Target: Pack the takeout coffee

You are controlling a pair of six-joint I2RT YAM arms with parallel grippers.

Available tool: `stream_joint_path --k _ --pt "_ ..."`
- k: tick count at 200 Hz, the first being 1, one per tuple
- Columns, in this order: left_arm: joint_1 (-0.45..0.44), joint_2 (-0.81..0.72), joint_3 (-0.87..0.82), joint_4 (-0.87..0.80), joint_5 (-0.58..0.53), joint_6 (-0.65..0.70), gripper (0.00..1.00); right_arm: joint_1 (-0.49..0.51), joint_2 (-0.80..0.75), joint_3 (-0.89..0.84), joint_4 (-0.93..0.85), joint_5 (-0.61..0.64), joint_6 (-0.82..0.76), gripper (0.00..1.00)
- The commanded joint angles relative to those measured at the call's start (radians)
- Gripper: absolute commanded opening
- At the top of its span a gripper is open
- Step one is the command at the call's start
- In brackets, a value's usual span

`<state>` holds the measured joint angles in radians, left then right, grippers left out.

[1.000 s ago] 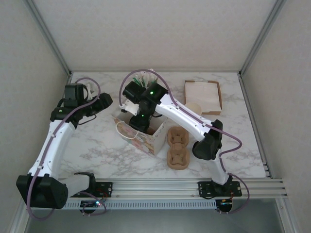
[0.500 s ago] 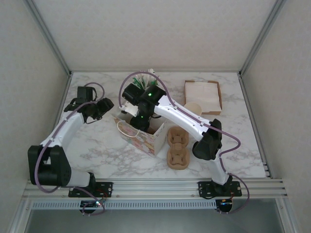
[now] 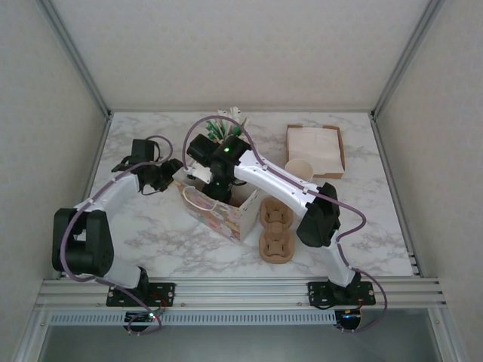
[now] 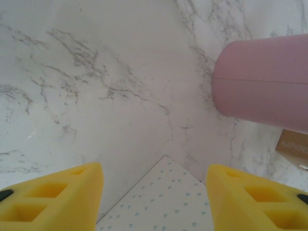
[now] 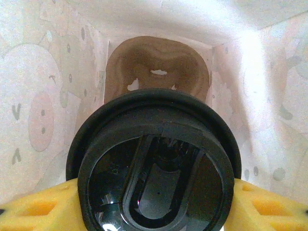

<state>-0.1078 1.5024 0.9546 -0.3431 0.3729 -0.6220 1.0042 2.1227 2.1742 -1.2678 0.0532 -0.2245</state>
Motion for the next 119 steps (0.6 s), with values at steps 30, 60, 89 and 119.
stream_joint_path --k 30,60,89,119 --pt "-0.010 0.036 -0.040 0.032 -0.010 0.004 0.59 0.009 0.026 -0.057 -0.010 -0.021 0.007 0.48" --pt "-0.024 0.056 -0.042 0.027 -0.022 0.018 0.59 0.016 0.019 -0.120 -0.014 0.012 0.010 0.48" --pt "-0.040 0.071 -0.042 0.027 -0.042 0.024 0.58 0.031 0.016 -0.167 -0.019 0.045 0.010 0.48" --pt "-0.046 0.082 -0.045 0.028 -0.044 0.024 0.59 0.037 0.003 -0.185 -0.008 0.046 0.020 0.48"
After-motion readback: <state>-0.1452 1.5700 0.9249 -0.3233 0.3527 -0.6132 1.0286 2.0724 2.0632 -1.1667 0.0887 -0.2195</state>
